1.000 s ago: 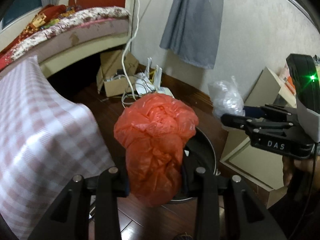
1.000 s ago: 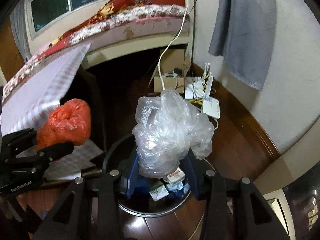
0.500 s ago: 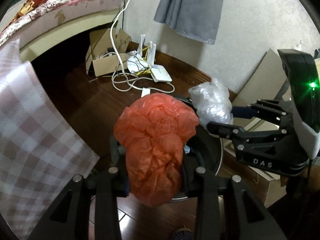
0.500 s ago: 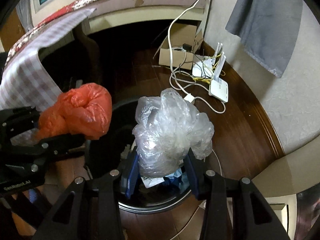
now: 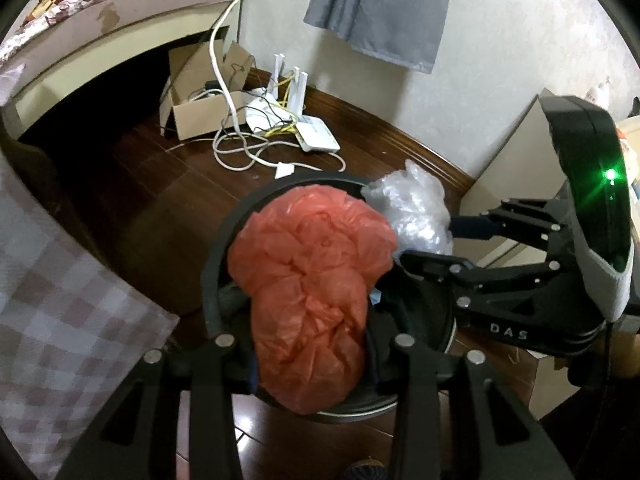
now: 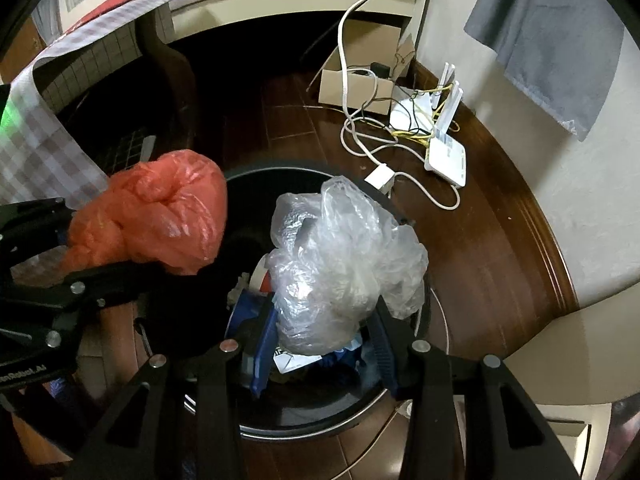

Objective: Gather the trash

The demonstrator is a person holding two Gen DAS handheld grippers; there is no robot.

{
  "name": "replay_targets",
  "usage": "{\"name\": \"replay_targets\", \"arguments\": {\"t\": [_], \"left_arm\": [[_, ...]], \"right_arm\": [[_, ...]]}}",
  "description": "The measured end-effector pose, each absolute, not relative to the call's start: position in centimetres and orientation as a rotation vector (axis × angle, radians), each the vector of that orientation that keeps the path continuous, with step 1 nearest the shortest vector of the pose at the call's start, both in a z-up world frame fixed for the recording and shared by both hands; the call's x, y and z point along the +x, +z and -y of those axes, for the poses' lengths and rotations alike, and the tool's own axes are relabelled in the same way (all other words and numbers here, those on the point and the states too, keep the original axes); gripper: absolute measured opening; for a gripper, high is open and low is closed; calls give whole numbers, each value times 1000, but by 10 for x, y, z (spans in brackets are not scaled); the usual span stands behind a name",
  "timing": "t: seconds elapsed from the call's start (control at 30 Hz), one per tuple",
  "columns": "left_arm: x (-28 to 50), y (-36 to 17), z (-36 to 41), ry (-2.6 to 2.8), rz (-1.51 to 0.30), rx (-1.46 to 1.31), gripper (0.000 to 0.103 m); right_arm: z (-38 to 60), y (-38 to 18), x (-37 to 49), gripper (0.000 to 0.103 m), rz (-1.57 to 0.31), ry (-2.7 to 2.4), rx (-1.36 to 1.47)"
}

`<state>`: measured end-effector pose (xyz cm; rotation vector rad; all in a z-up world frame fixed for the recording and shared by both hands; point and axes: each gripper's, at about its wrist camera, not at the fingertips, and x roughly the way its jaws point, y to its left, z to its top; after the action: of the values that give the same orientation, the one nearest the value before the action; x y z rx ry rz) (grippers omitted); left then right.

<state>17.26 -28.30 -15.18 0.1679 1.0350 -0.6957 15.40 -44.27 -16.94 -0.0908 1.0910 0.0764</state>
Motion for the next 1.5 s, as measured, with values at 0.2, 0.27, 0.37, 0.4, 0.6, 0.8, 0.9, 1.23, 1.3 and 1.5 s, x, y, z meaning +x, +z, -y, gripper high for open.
{"name": "replay_targets", "arguments": {"t": [0.2, 0.27, 0.37, 0.4, 0.6, 0.8, 0.9, 1.23, 1.3, 1.5], "left_arm": [[172, -156, 271, -563, -1004, 187, 102], [170, -155, 265, -534, -991, 184, 102], [168, -152, 256, -501, -977, 169, 102], [167, -150, 252, -487, -968, 161, 102], [160, -137, 239, -452, -940, 139, 102], [148, -117, 221, -411, -896, 109, 102], [140, -105, 210, -394, -875, 103, 102], [115, -60, 174, -345, -791, 95, 102], [111, -54, 170, -338, -775, 90, 102], [94, -33, 153, -311, -733, 89, 102]], "right_arm": [[456, -177, 156, 97, -1102, -7, -94], [456, -176, 157, 99, -1107, -15, -96], [454, -173, 157, 102, -1095, -18, -105], [453, -172, 157, 102, -1093, -18, -107], [443, -159, 155, 102, -1059, -12, -124], [423, -134, 140, 102, -1010, 0, -159], [408, -117, 131, 102, -977, 4, -203], [369, -72, 107, 102, -891, 18, -210], [361, -65, 101, 102, -878, 26, -206], [337, -43, 83, 102, -850, 38, -173]]}}
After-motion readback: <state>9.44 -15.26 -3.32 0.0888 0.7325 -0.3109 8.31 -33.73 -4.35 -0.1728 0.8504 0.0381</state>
